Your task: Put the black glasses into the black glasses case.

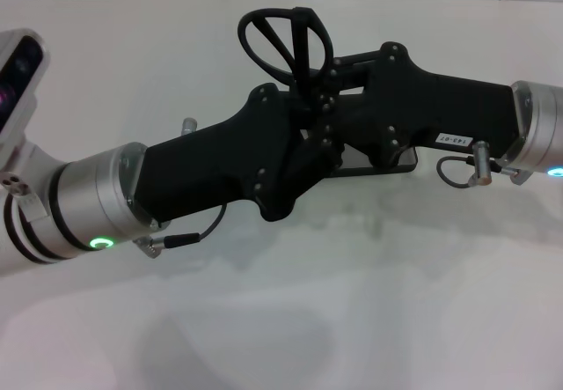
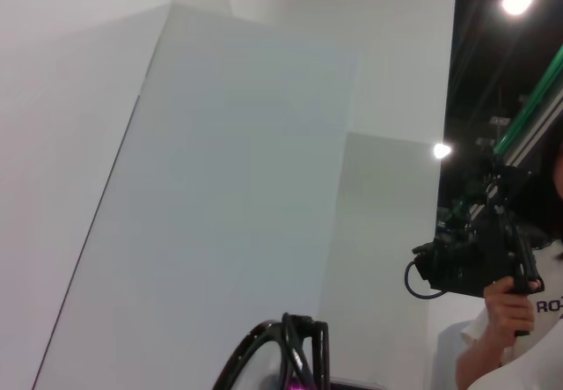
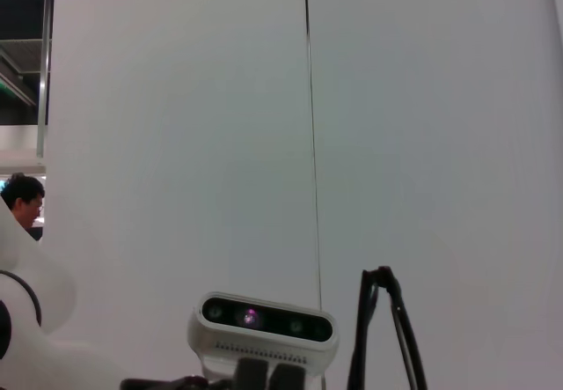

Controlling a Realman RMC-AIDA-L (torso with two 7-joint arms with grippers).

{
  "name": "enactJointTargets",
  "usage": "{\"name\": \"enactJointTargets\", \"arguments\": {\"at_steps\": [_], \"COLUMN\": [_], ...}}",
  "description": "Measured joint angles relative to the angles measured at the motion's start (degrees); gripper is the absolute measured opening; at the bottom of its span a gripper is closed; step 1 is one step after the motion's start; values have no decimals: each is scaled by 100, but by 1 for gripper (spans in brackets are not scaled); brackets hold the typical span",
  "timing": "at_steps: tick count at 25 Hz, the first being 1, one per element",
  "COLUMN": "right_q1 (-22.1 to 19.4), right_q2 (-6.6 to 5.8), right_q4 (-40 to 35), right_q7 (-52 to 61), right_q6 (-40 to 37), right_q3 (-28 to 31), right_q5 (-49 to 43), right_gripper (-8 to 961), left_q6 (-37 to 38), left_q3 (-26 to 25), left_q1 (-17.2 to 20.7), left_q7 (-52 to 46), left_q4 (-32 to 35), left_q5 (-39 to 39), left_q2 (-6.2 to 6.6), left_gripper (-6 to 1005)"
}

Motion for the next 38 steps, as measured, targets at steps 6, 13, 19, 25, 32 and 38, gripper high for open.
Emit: {"name": "enactJointTargets", "arguments": {"at_steps": [6,13,19,25,32,38], "right_q1": [-52,-111,-198,-607,-448,239], "right_q2": [1,-37,-159,-232,-20,-6], "right_q4": [-1,-1,-431,-2774,-5244,-5206], "right_q7": [0,38,438,2632,5685,6267], "right_q6": [9,138,547,1549,1686,1729], "right_q3": [0,34,37,45,-556,-1130], "right_q5": [22,13,-383,-3083,-7024,-8169], "right_gripper": [101,100,100,101,101,101], "left_q6": [-5,73,401,630,651,617], "left_q3": [5,55,20,-79,-363,-435], "left_q1": [21,62,260,639,872,873], "left_q7": [-11,-11,-33,-6,71,132], "left_q4": [-4,-6,7,80,67,15], "left_q5": [9,169,433,421,441,433], "left_q2": [10,40,194,462,502,496], "left_gripper": [51,51,51,51,51,51]}}
